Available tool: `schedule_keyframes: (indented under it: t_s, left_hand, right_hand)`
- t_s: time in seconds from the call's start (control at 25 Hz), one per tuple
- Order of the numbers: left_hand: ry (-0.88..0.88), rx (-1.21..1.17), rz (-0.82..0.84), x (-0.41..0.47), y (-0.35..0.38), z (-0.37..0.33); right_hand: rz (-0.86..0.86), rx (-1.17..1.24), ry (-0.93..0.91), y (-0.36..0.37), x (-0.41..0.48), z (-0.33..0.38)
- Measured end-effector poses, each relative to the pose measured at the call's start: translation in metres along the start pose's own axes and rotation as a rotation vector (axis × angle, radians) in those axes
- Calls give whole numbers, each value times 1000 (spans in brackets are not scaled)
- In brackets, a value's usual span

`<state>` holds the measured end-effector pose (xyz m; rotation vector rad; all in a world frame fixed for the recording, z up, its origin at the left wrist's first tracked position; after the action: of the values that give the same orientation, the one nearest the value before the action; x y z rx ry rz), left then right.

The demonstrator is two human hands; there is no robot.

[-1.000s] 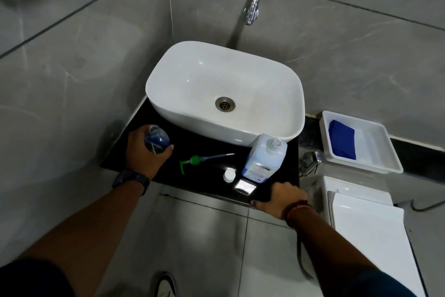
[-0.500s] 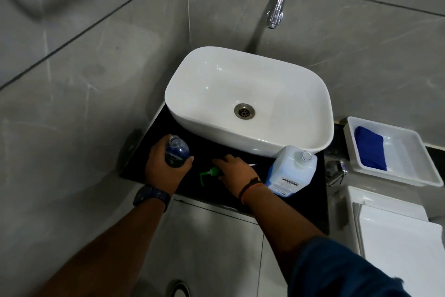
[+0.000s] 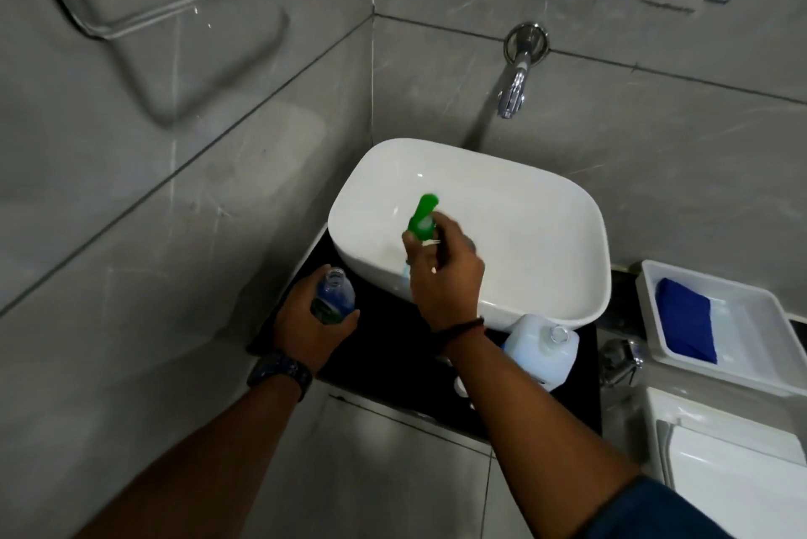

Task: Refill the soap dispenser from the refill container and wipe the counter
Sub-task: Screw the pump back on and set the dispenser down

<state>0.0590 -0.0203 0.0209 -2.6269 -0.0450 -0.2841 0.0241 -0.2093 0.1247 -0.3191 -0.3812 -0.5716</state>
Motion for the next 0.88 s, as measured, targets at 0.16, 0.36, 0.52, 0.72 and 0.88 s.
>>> schedule_keyframes:
  t_s: [0.16, 0.36, 0.52, 0.72, 0.88]
  left_hand:
    - [77, 32, -10, -4, 16, -52]
    - [149, 75, -5, -6, 25, -105]
    - [185, 57, 20, -5, 25, -137]
    - [191, -66, 24, -4, 18, -165]
    - [190, -70, 44, 0, 9, -172]
  right_hand:
    - [-27, 308, 83, -12, 37, 51]
    - [22, 276, 40, -29, 45, 79]
    - [167, 146, 108, -32, 44, 72]
    - [307, 21, 131, -42, 43, 65]
    - [303, 134, 144, -53, 46, 64]
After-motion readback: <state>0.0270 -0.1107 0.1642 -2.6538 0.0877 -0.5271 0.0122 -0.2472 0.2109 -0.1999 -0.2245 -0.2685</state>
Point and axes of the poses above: each hand's wrist, its own x-axis towards the middle knuckle, its own y-axis out of the palm, z = x × y, the point moved 5 cm from there along x, towards the middle knuckle, and after that the axes turned 1 degree about z, right-handed, at the moved point
